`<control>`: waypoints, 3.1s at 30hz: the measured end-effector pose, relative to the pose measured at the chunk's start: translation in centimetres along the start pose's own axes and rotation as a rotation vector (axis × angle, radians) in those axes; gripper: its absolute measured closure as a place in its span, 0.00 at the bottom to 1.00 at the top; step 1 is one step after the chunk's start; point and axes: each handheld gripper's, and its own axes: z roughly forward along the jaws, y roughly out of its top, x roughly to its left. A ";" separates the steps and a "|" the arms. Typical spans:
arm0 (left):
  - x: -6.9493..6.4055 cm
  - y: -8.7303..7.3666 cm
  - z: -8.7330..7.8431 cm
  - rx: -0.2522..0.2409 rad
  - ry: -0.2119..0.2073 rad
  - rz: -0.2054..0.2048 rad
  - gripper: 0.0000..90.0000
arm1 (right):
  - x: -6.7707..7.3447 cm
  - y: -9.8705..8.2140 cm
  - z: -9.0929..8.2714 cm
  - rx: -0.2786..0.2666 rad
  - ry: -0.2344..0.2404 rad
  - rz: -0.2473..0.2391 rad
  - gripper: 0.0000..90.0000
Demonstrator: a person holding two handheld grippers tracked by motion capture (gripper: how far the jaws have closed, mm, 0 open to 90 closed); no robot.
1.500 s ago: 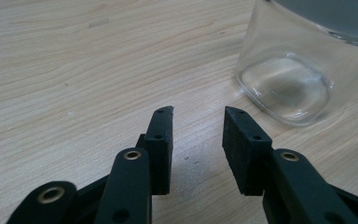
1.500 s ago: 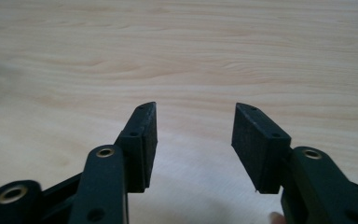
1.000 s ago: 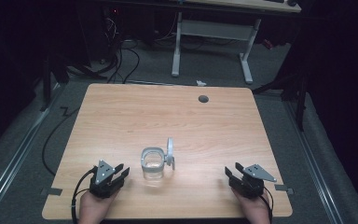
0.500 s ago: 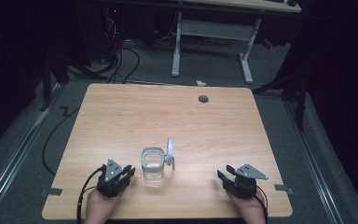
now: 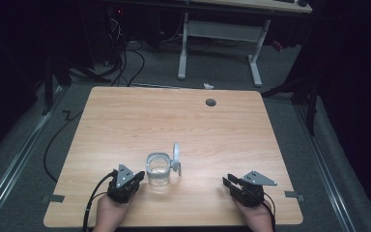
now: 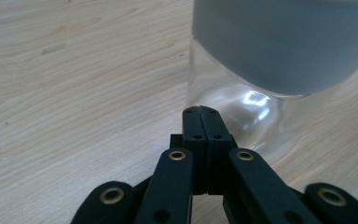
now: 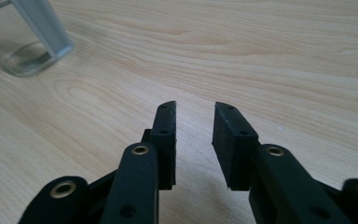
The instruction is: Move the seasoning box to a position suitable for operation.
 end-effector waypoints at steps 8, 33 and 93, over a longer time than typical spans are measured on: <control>-0.9 -0.3 -0.2 0.004 -0.016 0.017 1.00 | 0.0 0.0 0.0 -0.010 0.005 0.004 0.81; -6.6 -2.7 0.8 0.063 -0.159 0.035 1.00 | -0.1 -0.1 0.2 0.019 -0.032 0.015 0.90; -5.6 -1.1 2.2 -0.017 -0.109 0.006 1.00 | 0.5 -0.2 0.5 0.027 -0.001 -0.041 0.97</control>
